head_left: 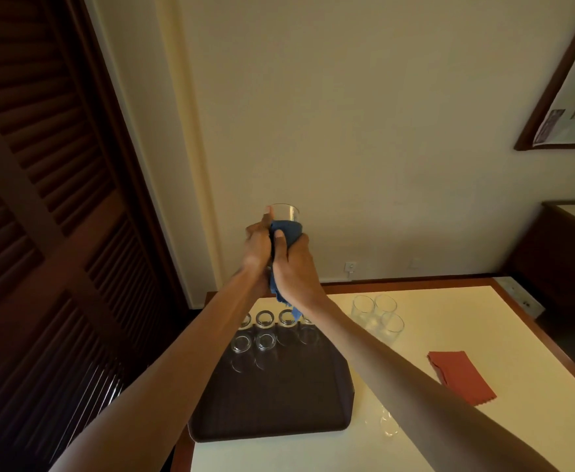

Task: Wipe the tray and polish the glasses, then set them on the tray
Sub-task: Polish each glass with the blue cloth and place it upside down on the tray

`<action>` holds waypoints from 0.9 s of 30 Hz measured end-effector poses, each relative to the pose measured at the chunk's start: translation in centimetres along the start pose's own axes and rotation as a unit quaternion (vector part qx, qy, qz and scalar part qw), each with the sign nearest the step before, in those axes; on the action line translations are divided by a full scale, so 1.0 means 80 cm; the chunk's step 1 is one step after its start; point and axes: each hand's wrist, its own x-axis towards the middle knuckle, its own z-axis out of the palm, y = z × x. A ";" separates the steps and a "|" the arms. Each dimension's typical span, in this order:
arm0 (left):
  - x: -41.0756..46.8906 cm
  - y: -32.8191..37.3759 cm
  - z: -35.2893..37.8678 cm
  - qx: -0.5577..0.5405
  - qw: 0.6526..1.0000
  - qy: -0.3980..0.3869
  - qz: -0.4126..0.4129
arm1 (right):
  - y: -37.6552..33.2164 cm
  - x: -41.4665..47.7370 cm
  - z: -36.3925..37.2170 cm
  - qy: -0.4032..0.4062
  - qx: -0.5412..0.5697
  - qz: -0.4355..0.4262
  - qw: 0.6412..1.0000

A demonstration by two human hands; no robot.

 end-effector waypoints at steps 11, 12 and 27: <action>-0.018 0.019 0.019 0.028 0.999 0.008 0.018 | -0.023 0.047 -0.024 0.040 0.099 0.122 0.987; -0.017 0.024 0.020 0.023 1.000 0.015 0.010 | -0.022 0.042 -0.019 0.030 0.113 0.137 0.984; -0.013 0.020 0.017 -0.047 0.999 0.013 0.016 | -0.036 0.031 -0.024 0.083 0.013 -0.029 0.996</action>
